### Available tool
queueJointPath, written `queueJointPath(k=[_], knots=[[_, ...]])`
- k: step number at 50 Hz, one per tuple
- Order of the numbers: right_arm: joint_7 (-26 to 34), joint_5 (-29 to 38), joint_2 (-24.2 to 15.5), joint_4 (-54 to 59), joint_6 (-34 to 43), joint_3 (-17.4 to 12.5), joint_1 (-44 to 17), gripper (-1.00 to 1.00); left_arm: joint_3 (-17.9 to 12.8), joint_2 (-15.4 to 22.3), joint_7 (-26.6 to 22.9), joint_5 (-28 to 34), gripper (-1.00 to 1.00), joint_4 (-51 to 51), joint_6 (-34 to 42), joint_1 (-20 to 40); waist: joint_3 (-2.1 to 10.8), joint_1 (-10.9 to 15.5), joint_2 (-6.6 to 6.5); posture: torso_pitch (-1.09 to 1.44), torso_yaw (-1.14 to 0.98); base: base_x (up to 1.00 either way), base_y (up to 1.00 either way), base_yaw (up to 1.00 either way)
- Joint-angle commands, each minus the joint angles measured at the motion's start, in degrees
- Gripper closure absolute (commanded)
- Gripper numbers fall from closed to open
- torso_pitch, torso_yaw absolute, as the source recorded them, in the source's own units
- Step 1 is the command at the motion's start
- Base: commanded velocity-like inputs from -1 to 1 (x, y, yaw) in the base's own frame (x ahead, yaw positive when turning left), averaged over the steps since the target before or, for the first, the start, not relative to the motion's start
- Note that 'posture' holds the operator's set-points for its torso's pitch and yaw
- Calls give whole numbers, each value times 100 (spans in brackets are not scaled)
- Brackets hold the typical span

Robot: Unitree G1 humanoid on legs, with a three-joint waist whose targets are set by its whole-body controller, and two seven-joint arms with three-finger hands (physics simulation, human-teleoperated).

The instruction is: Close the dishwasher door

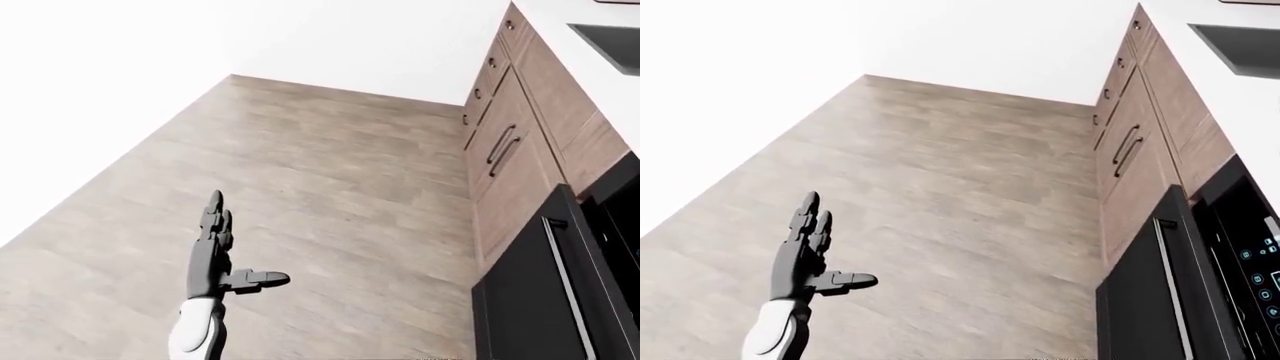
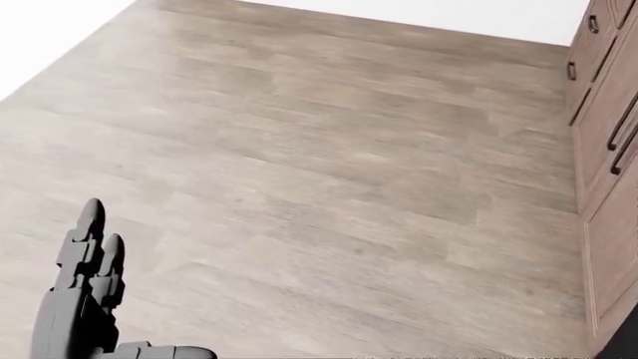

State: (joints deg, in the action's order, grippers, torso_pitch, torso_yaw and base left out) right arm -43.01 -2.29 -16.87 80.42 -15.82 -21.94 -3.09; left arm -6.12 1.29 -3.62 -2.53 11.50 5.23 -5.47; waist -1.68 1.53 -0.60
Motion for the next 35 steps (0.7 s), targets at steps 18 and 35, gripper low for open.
queueJointPath(k=[18, 35], knots=[[-973, -96, -371, -82, -144, -90, 108, -100, -23, 18, -18, -31, -100, 323, -143, 45, 56, -56, 109, 0, 0, 0, 0, 0], [-1242, -150, -509, -83, -82, -132, 194, -100, -30, 17, -24, -31, -100, 330, -127, 46, 54, -54, 84, 0, 0, 0, 0, 0]])
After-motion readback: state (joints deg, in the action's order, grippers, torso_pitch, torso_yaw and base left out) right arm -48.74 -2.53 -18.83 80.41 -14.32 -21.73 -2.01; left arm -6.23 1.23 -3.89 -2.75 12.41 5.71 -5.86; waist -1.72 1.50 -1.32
